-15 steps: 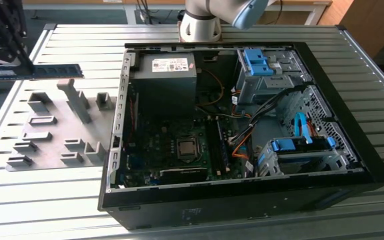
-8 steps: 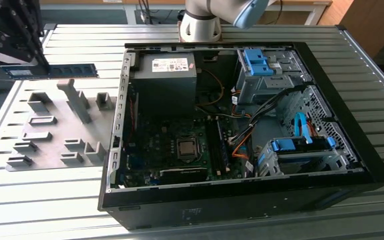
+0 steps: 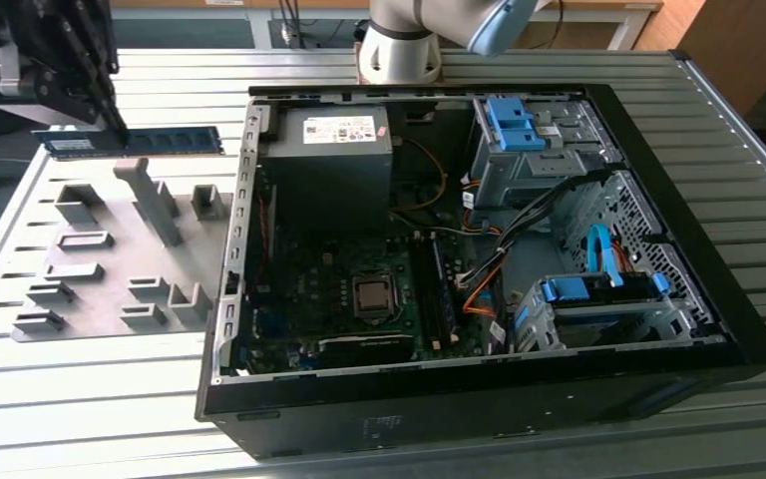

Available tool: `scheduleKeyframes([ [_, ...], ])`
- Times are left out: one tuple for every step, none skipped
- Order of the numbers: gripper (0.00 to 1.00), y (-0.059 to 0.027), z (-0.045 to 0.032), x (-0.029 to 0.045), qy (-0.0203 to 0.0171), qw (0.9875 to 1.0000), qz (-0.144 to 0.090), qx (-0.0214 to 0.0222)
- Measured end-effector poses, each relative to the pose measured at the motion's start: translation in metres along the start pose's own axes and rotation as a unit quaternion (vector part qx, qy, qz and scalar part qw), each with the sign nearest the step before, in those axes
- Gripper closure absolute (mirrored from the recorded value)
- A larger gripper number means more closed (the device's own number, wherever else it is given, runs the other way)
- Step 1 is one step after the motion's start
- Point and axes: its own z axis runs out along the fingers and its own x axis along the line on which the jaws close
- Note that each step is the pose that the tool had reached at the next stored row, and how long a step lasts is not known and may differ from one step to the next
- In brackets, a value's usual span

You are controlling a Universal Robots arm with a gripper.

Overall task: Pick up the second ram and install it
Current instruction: 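Pick up the second ram and move it above second insertion slot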

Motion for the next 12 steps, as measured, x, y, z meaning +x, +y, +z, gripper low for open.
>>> scheduleKeyframes([
  [0.86, -0.0027, 0.0, 0.0, 0.0, 1.0, 0.0, 0.0],
  [0.86, -0.0052, -0.0001, 0.0, 0.0, 1.0, 0.0, 0.0],
  [0.86, -0.0076, -0.0001, -0.0001, 0.0, 1.0, 0.0, 0.0],
  [0.86, -0.0101, -0.0002, -0.0001, 0.0, 1.0, 0.0, 0.0],
  [0.86, -0.0128, -0.0003, -0.0001, 0.0, 1.0, 0.0, -0.0001],
  [0.86, -0.0154, -0.0003, -0.0001, 0.0, 1.0, 0.0, 0.0],
  [0.86, -0.018, -0.0003, -0.0001, 0.0, 1.0, 0.0, 0.0],
  [0.86, -0.0209, -0.0003, -0.0001, 0.0, 1.0, 0.0, 0.0],
  [0.86, -0.024, -0.0004, -0.0002, 0.0, 1.0, 0.0, 0.0],
  [0.86, -0.0276, -0.0005, -0.0002, 0.0, 1.0, 0.0, 0.0],
  [0.86, -0.0308, -0.0005, -0.0002, 0.0, 1.0, 0.0, 0.0],
  [0.86, -0.0339, -0.0006, -0.0002, 0.0, 1.0, 0.0, 0.0],
])
